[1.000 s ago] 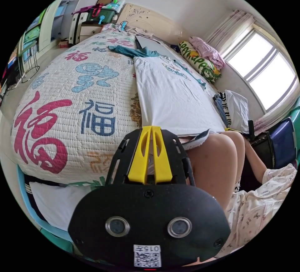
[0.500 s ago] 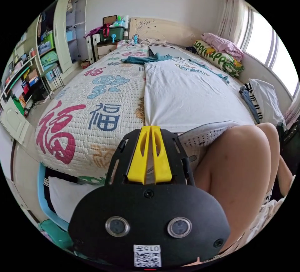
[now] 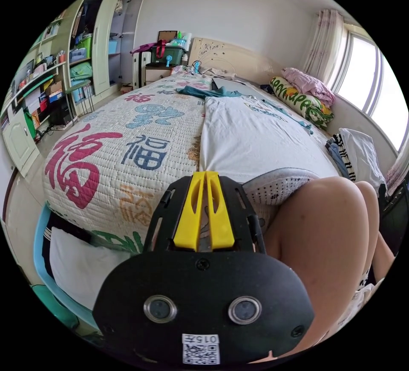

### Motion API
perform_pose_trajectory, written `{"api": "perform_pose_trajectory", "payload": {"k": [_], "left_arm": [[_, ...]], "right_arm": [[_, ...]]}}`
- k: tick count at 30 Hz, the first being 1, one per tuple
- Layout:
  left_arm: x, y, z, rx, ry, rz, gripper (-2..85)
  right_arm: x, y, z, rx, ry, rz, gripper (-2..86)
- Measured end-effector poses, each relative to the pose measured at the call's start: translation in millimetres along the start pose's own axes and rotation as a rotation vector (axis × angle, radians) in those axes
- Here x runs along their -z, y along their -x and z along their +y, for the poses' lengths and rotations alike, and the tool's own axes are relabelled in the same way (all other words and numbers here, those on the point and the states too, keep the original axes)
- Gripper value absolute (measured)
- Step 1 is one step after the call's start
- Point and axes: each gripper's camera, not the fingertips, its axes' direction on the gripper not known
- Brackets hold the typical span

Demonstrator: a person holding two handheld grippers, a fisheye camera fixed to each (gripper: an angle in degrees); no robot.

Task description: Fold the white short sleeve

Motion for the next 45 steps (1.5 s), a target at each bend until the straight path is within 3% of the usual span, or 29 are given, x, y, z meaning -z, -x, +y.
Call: {"api": "perform_pose_trajectory", "payload": {"k": [24,45], "left_arm": [[38.0,-8.5,9.2,0.045,-0.052,0.002,-0.7],[43.1,10.9,6.7,0.061,-0.068,0.004,-0.8]], "right_arm": [[-57.7,-22.6,-15.7,-0.038,-0.05,0.016,-0.2],[-31.1,-2.0,-22.1,-0.022,-0.066,0.042,0.2]]}}
